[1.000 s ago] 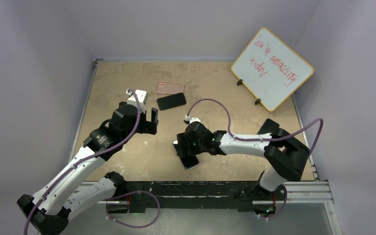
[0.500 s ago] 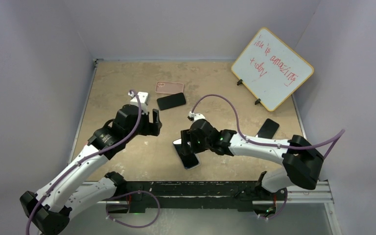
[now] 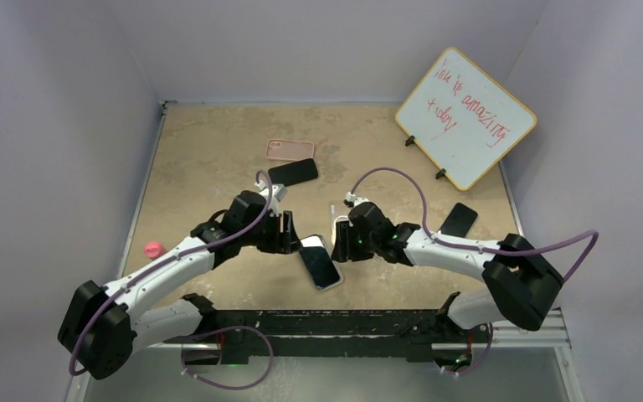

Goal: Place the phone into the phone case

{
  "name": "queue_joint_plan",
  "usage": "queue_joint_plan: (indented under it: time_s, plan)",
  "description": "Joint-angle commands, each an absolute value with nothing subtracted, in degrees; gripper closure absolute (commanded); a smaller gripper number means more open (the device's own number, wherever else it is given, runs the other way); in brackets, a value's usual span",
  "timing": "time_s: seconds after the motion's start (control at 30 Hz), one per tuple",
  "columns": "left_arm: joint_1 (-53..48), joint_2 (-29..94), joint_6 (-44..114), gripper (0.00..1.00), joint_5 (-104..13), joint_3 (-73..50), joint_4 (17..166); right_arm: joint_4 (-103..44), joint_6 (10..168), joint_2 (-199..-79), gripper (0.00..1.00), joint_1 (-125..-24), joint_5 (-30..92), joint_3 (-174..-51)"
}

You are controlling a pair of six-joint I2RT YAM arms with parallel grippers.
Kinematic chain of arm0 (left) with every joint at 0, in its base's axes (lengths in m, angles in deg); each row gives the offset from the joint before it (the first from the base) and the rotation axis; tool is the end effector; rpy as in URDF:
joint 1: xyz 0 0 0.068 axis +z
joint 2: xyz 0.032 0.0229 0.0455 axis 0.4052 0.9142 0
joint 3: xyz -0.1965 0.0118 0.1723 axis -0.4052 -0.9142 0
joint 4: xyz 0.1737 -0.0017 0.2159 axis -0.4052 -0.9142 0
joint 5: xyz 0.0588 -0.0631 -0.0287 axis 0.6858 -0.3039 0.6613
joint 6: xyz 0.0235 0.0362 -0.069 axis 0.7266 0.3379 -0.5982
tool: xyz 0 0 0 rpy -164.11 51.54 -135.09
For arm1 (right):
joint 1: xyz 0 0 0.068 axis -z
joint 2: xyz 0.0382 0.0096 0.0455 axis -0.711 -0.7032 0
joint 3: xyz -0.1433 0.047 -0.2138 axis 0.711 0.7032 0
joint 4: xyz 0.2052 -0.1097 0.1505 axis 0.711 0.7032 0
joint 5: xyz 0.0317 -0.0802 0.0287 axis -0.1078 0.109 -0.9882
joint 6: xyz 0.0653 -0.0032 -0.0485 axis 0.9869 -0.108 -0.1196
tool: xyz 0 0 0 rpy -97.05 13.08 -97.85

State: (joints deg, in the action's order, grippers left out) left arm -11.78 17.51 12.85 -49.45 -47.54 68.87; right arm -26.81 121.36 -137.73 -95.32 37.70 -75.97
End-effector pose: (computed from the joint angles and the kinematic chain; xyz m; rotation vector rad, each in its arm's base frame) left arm 0.2028 -0.1641 0.1791 0.1530 2.4870 -0.8121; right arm 0.2032 0.2442 0.1373 -0.2468 2.4609 0.7558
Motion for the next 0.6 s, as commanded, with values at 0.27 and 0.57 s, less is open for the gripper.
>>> queue_joint_plan:
  time_s: [0.27, 0.57]
  plan:
    - [-11.8, 24.5, 5.5, 0.56, -56.4, -54.1, 84.5, -35.1, 121.1, -138.5, 0.55, -93.7, 29.3, -72.0]
    - [-12.3, 27.0, 4.7, 0.60, -55.9, -56.1, 86.6, -39.9, 123.0, -142.5, 0.59, -93.7, 25.3, -71.6]
